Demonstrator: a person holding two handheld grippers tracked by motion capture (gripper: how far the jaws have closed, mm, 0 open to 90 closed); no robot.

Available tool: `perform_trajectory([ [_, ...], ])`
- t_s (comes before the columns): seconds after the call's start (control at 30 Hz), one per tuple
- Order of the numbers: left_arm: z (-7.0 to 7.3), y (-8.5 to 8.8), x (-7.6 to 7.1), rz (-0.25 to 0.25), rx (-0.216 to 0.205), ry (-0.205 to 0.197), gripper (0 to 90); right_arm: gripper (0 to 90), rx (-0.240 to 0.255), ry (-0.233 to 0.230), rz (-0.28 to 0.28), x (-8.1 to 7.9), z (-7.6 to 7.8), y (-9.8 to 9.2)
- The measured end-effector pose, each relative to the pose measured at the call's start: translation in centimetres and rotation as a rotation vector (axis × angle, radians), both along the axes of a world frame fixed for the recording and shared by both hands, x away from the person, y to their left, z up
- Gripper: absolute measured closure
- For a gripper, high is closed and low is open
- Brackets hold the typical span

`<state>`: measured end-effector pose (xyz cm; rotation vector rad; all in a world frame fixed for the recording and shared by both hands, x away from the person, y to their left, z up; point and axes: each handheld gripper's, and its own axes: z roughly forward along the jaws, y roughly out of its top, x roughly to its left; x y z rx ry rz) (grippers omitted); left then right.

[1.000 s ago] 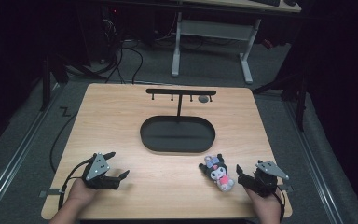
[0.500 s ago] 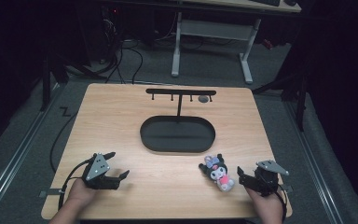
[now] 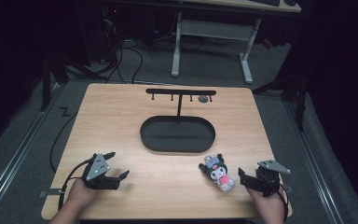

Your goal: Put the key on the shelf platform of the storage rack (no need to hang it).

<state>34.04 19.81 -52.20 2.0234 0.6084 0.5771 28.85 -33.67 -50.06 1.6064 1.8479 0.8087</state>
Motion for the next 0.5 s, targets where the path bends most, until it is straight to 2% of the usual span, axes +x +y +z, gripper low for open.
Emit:
perform_trajectory([
  [0.13,0.0,0.0,0.0,0.002,0.005,0.002,15.4,14.5,0.009,0.011,0.019,0.1,0.2,0.3],
  [0.17,0.0,0.0,-0.1,0.006,0.004,-0.001,15.5,14.7,0.062,0.031,0.034,0.2,0.4,0.4],
  [0.23,0.0,0.0,-0.3,0.010,0.003,-0.009,15.5,15.1,0.088,0.033,0.044,0.3,0.8,0.6],
  [0.37,0.0,0.0,-0.4,0.003,0.003,-0.018,15.5,15.6,0.073,0.047,0.061,0.7,1.5,0.9],
  [0.5,0.0,0.1,-0.4,0.002,-0.006,-0.015,15.5,15.8,0.058,0.091,0.062,1.3,2.3,0.9],
])
